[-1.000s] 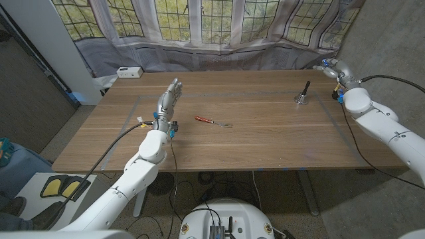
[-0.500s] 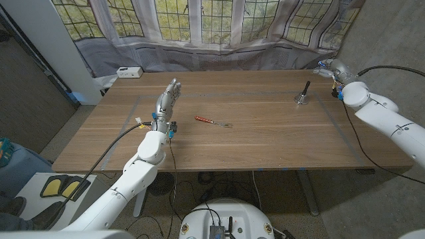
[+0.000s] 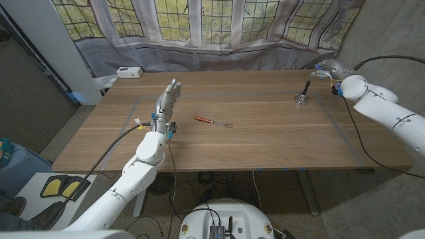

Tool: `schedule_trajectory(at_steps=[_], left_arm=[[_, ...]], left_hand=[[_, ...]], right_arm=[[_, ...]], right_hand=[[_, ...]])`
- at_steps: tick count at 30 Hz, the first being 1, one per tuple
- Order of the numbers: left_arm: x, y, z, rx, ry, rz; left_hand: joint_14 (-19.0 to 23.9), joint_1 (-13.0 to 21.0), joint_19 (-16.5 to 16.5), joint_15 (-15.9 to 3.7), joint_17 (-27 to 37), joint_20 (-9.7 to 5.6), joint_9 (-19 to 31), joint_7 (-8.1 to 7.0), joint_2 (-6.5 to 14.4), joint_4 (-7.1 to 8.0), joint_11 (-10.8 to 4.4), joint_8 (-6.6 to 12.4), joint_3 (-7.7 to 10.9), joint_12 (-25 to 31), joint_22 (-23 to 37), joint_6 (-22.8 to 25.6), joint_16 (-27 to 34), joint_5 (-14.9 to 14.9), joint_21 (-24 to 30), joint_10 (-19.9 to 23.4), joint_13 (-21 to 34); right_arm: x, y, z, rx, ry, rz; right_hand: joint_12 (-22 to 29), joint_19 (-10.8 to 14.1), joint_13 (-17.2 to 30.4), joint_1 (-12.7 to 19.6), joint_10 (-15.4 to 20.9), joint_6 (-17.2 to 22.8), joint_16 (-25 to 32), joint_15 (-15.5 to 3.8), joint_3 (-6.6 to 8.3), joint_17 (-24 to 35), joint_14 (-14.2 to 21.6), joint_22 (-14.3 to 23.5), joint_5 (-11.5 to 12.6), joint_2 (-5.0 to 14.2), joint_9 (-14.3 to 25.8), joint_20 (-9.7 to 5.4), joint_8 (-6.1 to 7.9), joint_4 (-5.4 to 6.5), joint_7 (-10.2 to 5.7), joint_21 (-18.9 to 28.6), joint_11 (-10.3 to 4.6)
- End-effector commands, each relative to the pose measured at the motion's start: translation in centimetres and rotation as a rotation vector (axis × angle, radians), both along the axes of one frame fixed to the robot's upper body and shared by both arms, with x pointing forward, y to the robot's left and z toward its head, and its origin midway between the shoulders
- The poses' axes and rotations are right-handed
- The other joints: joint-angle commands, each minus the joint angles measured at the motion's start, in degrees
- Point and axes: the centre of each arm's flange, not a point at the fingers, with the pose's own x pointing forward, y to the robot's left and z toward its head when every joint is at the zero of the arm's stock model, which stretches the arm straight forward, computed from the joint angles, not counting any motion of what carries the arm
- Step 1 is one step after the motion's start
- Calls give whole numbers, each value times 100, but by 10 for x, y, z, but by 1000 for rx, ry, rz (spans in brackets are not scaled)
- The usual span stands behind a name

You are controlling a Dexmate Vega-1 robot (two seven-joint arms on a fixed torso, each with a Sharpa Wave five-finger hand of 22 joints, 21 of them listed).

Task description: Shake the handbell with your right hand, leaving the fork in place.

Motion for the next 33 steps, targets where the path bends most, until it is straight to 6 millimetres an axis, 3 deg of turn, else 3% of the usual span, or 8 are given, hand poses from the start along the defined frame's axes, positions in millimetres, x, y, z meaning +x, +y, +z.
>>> schedule_trajectory(at_steps=[1,5,12,15,19,23,33], left_arm=[[-3,1,-4,-1,1,-19],[-4,1,-6,-3,2,-18],[-6,-1,-9,-2,8,-24],[-7,-1,-10,-3,13,-26],[-8,-1,-12,-4,18,-24],[-10,0,-13,-4,22,-23],[-12,2,-13,4,30,-15]], left_hand=[[17,28,-23,-18,13,9,21,4,13,-35,4,6,29,-16,14,20,12,-12,27,-4,10],[16,31,-20,-20,13,-2,21,1,8,-38,10,5,29,-20,13,24,12,-12,30,-9,10],[19,35,-28,-13,13,14,21,-1,3,-43,6,4,29,-28,13,29,14,-13,31,-22,11],[16,37,-33,-17,12,16,21,-9,1,-44,13,6,29,-25,13,36,13,-13,30,-13,11],[18,39,-32,-14,12,20,22,-9,1,-46,11,7,31,-25,13,41,14,-12,32,-10,11],[15,41,-34,-15,12,22,22,-15,2,-47,16,7,32,-26,13,46,13,-12,33,-10,11],[16,48,-35,-16,12,22,22,-19,3,-49,18,6,36,-27,14,57,14,-12,36,-3,12]], right_arm=[[1,12,9,-97,79,-48],[2,16,12,-111,104,-63],[5,23,15,-122,132,-92],[6,25,16,-138,132,-98],[10,28,17,-164,153,-104],[14,32,18,-187,168,-102],[24,35,16,-220,201,-125]], right_hand=[[36,69,27,131,17,10,26,-45,14,27,41,0,37,-8,8,-8,3,15,-56,36,-20],[68,100,41,224,74,50,8,-46,24,18,50,-1,42,-81,15,-4,21,-19,-110,27,-39],[165,358,71,340,270,165,46,-6,38,-13,296,-11,48,-166,29,-2,57,0,-5,66,50],[179,439,79,395,293,239,47,-21,42,-10,309,-13,52,-158,31,-28,80,9,-30,76,-15],[215,373,106,430,338,451,-22,-128,0,4,170,-19,45,-176,41,-108,138,59,-312,-12,-214],[231,355,126,426,341,664,-37,-175,-34,22,139,-21,42,-161,50,-111,203,92,-519,-57,-274],[238,422,151,610,305,563,3,-266,-3,47,247,-21,58,-89,55,-237,124,49,-413,-79,-280]])
